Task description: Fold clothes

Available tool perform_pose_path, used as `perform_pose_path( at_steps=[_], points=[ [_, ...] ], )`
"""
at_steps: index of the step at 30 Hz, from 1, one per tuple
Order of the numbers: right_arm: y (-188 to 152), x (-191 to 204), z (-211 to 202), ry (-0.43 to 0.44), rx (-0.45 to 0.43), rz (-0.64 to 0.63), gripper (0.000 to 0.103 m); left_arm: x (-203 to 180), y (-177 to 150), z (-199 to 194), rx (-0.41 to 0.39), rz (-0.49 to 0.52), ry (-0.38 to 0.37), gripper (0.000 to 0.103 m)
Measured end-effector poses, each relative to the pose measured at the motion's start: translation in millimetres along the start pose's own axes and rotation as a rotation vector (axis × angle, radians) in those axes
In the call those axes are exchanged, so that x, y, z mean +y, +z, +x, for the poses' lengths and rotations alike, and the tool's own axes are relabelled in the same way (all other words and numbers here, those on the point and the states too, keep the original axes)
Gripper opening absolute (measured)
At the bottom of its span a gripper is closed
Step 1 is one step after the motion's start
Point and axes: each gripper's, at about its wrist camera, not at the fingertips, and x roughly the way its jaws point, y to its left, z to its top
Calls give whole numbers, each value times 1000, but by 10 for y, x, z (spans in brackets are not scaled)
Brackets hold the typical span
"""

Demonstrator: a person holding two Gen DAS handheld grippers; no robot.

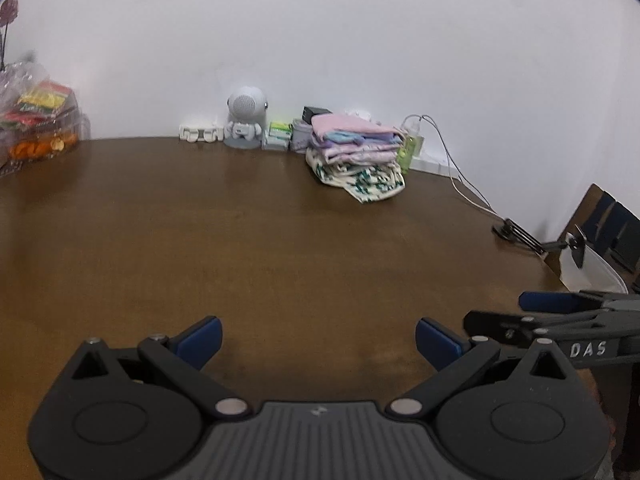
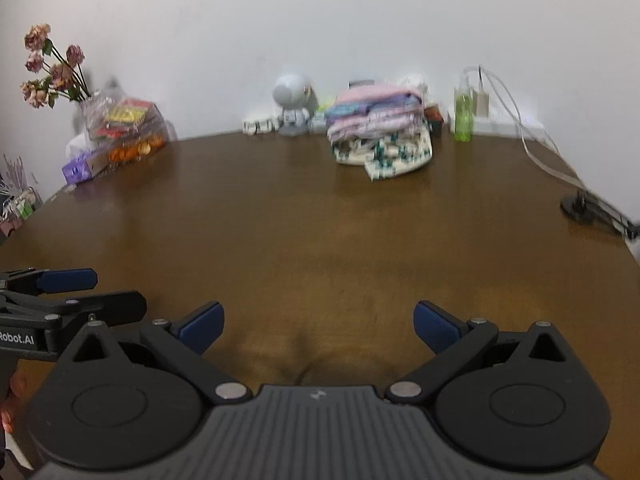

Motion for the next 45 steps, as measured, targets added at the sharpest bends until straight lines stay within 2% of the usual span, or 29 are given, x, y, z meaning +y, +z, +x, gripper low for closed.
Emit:
perform_pose_path(
  at_steps=[4, 8, 14, 23, 45],
  points=[
    [-179, 99, -98, 23, 37, 5, 103, -13, -133, -111, 30, -3, -13, 103],
    [-295, 199, -205, 8, 42, -15, 103, -20, -258, -209, 44, -10, -23, 103],
    [-422, 316, -394, -38, 0, -47, 103, -38, -379, -339, 39, -13, -32, 103],
    [-460, 303, -510, -74, -68, -74, 103, -93, -436, -392, 19, 1, -46, 103],
    [-515, 275, -521, -88, -64, -64, 103, -135, -451, -356, 34, 9, -48, 103]
  ],
)
